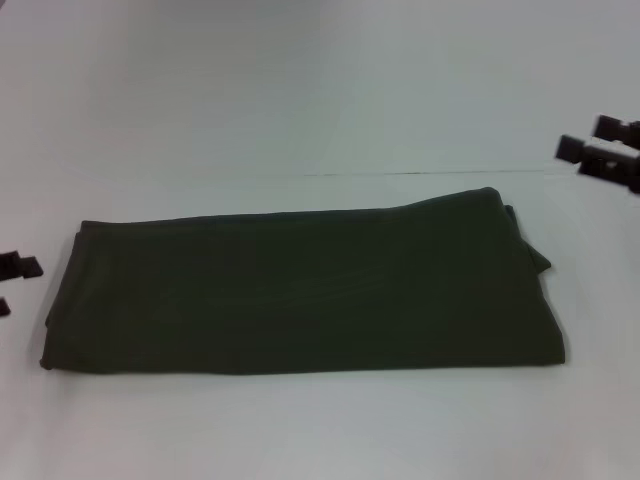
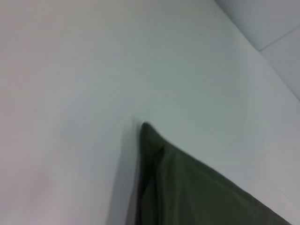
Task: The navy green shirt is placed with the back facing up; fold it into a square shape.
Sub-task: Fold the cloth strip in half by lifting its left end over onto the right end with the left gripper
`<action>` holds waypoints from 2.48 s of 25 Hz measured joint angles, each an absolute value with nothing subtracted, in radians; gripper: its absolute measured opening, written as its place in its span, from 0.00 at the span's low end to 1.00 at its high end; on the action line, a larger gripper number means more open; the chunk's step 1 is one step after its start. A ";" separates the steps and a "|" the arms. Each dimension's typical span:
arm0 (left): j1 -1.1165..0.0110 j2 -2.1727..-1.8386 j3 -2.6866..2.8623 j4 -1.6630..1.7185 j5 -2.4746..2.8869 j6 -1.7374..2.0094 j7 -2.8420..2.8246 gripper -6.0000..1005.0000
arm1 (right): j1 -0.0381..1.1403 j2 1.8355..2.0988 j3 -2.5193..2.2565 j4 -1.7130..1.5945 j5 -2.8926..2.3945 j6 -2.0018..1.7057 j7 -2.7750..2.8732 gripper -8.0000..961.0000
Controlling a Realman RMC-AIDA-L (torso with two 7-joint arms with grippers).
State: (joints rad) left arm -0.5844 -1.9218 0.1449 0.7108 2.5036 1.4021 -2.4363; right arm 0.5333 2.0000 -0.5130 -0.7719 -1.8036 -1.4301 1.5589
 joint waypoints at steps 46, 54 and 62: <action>-0.596 -1.932 0.131 0.467 2.534 1.254 -2.613 0.90 | 0.664 1.918 -0.712 -0.624 -1.951 -1.707 1.401 0.95; -0.618 -1.936 0.132 0.460 2.534 1.236 -2.607 0.89 | 0.664 1.918 -0.710 -0.624 -1.951 -1.710 1.399 0.95; -0.618 -1.936 0.133 0.460 2.538 1.233 -2.606 0.85 | 0.662 1.920 -0.710 -0.628 -1.951 -1.717 1.399 0.95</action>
